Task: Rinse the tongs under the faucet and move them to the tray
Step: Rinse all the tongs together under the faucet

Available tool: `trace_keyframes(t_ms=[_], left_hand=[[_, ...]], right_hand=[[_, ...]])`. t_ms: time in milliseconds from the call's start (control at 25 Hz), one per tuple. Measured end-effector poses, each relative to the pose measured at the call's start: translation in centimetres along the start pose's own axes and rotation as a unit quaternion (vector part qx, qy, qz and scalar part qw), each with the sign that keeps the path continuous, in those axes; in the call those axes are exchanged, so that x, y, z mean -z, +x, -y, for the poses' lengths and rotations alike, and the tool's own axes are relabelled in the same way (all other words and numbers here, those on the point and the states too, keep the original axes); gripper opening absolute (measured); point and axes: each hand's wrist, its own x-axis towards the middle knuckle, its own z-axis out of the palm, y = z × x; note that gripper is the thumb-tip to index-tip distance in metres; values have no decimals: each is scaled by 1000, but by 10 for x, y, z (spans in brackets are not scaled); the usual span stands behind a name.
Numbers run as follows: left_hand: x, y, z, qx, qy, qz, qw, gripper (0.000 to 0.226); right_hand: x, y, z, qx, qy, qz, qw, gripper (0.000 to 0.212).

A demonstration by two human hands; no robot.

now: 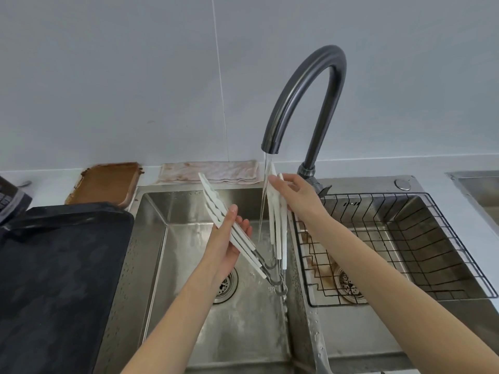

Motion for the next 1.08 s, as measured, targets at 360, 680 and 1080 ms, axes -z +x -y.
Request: trace_keyframes(t_ms=[360,680,1080], left_hand=[[5,-2,-3,9,-22,-10,1000,15],[9,2,-2,35,-4,-30,999,23],[14,4,0,44,-4,-41,998,29]], right_hand=[[61,10,-42,-14,-56,-213,975,37],[60,24,-55,37,-194,-201,959,34],[58,38,-43,54,-221,-190,955,28]])
